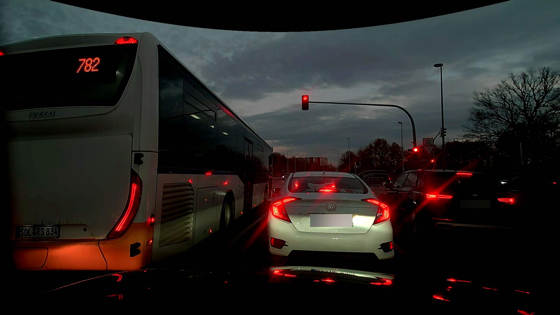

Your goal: Follow the waypoints while adhering to traffic rules and regulations

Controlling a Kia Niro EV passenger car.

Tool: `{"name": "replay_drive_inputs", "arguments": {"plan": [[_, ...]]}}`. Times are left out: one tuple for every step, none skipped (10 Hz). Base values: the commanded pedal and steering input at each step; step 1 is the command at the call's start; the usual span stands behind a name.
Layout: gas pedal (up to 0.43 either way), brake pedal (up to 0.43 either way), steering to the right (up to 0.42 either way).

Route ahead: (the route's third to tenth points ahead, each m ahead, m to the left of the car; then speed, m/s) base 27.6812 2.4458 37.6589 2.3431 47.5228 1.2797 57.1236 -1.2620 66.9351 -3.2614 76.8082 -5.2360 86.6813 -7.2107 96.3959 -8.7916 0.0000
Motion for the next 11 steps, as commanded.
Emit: {"name": "replay_drive_inputs", "arguments": {"plan": [[0.0,0.366,0.014],[0.0,0.366,0.014],[0.0,0.36,0.014],[0.0,0.366,0.014],[0.0,0.366,0.014],[0.0,0.366,0.014],[0.0,0.366,0.014],[0.0,0.366,0.014],[0.0,0.366,0.014],[0.0,0.366,0.014],[0.0,0.366,0.014]]}}
